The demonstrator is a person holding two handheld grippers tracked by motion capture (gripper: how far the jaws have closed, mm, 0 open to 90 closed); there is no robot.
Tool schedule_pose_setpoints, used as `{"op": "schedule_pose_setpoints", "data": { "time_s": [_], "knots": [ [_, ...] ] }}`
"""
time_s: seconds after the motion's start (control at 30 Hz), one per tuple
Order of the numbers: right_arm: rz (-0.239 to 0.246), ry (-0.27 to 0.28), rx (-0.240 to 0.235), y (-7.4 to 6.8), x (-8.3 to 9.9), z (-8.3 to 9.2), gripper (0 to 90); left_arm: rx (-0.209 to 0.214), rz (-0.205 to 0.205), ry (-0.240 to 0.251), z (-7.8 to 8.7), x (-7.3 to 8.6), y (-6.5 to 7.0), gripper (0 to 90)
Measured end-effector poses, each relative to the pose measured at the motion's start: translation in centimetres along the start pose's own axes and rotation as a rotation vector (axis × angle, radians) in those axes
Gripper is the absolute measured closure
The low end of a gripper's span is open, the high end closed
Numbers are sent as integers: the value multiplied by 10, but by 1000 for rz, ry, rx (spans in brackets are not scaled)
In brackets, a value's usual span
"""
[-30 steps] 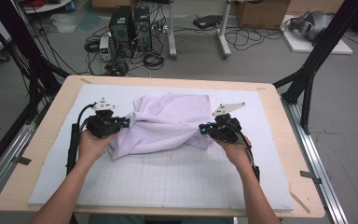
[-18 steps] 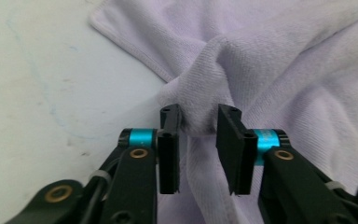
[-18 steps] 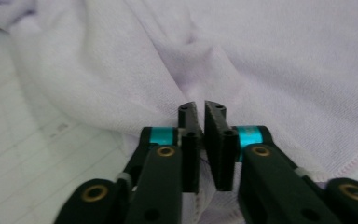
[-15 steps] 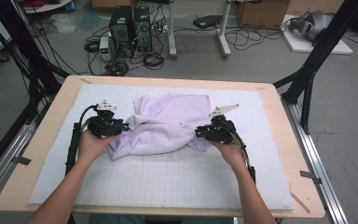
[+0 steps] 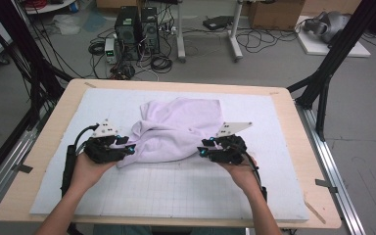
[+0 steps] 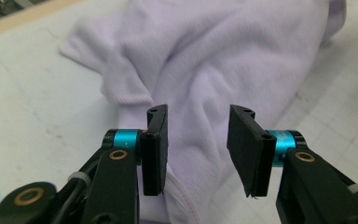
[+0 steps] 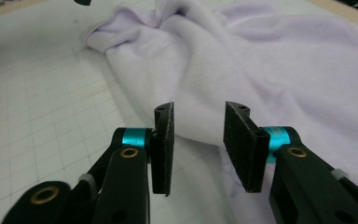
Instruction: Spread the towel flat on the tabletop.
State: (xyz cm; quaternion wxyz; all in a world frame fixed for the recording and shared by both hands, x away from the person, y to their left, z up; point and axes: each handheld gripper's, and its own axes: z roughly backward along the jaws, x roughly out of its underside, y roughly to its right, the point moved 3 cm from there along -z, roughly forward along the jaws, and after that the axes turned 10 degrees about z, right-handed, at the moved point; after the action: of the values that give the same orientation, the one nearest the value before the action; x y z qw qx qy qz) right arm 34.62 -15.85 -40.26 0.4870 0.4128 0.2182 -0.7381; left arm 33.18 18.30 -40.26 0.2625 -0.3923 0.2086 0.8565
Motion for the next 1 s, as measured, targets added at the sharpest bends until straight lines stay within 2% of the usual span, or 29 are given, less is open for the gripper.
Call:
{"op": "schedule_pose_setpoints", "data": {
  "time_s": [0.17, 0.2, 0.3, 0.4, 0.53, 0.6, 0.67, 0.77, 0.83, 0.93, 1.0],
  "knots": [
    [26, -31, -32, -15, 4, -35, 560, 6, -7, -68, -14, 20, -2, 575],
    [27, -43, -34, -17, 4, -42, 559, 5, -5, -96, -18, 24, -6, 569],
    [33, -64, -32, -19, 4, -60, 562, -6, 2, -139, -25, 31, -13, 539],
    [40, -106, -14, -17, 6, -77, 596, -8, -3, -158, -34, 36, -16, 533],
    [44, -159, 22, -16, 9, -89, 699, -36, -35, -144, -38, 35, -16, 647],
    [62, -165, 32, -17, 8, -92, 781, -26, -33, -142, -40, 35, -15, 743],
    [68, -171, 33, -18, 8, -93, 836, -37, -49, -143, -41, 34, -13, 773],
    [90, -168, 25, -19, 7, -90, 863, -44, -47, -136, -39, 33, -10, 795],
    [77, -146, 5, -20, 5, -81, 865, -28, -40, -113, -32, 31, -7, 798],
    [85, -93, -2, -21, 1, -60, 870, 7, -27, -77, -21, 26, 0, 798],
    [89, -57, -2, -23, -2, -43, 876, 30, -37, -55, -13, 20, 9, 798]
  ]
}}
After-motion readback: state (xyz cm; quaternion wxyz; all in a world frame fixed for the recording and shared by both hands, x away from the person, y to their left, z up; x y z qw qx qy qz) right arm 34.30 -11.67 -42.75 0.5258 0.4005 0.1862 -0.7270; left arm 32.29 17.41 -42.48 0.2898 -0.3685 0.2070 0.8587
